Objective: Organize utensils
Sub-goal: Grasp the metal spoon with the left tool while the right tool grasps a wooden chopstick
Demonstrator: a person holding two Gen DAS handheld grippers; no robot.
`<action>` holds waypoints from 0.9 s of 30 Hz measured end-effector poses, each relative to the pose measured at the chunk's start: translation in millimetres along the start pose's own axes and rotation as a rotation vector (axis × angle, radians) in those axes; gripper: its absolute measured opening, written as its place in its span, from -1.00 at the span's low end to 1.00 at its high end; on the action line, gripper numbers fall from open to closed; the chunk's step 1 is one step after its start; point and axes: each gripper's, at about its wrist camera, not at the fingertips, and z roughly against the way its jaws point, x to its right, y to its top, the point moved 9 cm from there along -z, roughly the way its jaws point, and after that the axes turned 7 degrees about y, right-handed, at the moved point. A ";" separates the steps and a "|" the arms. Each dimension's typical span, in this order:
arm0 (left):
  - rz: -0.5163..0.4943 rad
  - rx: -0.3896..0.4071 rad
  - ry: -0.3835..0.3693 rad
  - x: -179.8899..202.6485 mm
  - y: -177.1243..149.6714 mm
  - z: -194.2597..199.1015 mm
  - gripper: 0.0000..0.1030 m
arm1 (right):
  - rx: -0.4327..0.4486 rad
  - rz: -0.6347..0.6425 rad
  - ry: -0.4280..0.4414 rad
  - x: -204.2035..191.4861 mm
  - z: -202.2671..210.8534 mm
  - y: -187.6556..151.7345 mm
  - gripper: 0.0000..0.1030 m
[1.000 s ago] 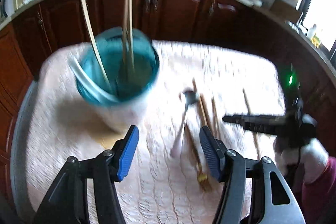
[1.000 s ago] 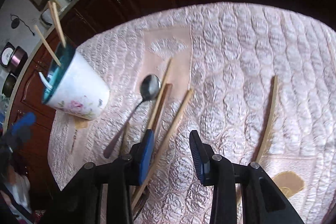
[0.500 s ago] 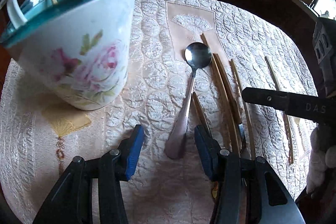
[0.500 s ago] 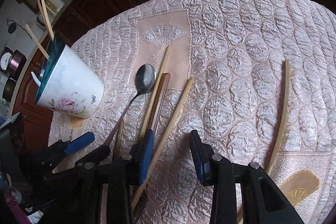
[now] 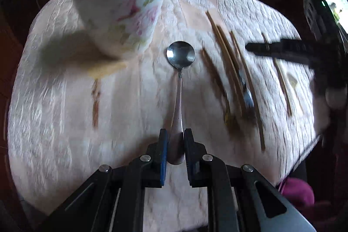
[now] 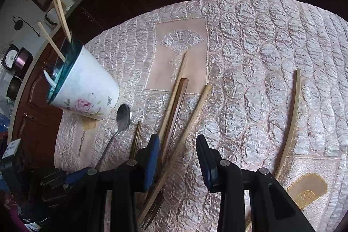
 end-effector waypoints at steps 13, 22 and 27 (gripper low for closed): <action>-0.040 0.089 -0.071 -24.9 18.8 23.1 -0.45 | -0.006 -0.028 -0.007 11.9 -7.3 -3.5 -0.26; -0.201 0.120 -0.169 -2.5 66.9 -15.4 -0.43 | -0.019 -0.080 -0.010 27.0 -17.6 18.6 -0.29; -0.254 0.096 -0.226 8.2 69.0 -19.3 -0.37 | -0.030 -0.104 -0.032 37.8 -28.6 34.2 -0.40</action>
